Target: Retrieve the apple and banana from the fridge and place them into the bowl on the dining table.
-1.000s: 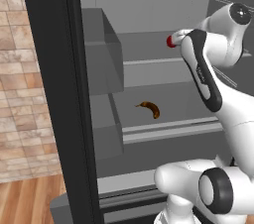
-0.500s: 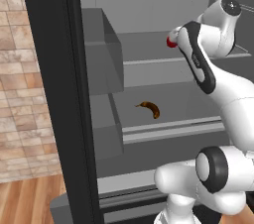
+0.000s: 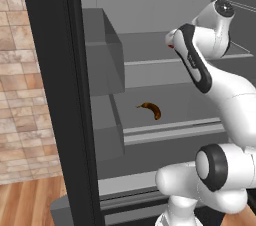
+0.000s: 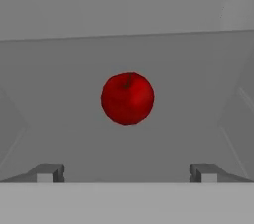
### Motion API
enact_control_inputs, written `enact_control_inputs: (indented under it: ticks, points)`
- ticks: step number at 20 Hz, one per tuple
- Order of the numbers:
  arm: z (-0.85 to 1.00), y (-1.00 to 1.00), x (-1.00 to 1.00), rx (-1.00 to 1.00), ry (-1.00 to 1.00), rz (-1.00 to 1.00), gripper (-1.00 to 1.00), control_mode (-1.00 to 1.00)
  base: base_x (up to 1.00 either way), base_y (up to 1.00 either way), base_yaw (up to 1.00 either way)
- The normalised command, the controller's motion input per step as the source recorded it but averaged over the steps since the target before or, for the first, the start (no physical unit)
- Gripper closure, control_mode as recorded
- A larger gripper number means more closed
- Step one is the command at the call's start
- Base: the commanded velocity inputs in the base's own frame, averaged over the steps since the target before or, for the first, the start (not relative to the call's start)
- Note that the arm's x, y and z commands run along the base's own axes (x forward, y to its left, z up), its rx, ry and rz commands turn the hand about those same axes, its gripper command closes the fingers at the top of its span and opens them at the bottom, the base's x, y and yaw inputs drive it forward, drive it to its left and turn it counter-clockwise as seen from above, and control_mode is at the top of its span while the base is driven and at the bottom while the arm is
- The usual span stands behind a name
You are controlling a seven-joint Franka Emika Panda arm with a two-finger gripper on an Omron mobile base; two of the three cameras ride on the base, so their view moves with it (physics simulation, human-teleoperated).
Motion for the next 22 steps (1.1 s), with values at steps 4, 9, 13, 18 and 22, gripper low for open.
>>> enact_control_inputs:
  ticks: [4,9,13,18,22]
  points:
    - [-0.06,0.0,0.31,0.0,0.0,0.0,-1.0,-1.0,0.0,0.0,0.0]
    - [0.0,0.0,0.38,0.0,0.0,0.0,-1.0,-1.0,0.0,0.0,0.0]
    - [0.0,0.0,0.35,0.0,0.0,0.0,-1.0,-1.0,0.0,0.0,0.0]
    - [-0.04,0.0,0.32,0.0,0.0,0.0,-1.0,-1.0,0.0,0.0,0.0]
    - [-0.06,0.0,0.29,0.0,0.0,0.0,-1.0,-1.0,0.0,0.0,0.0]
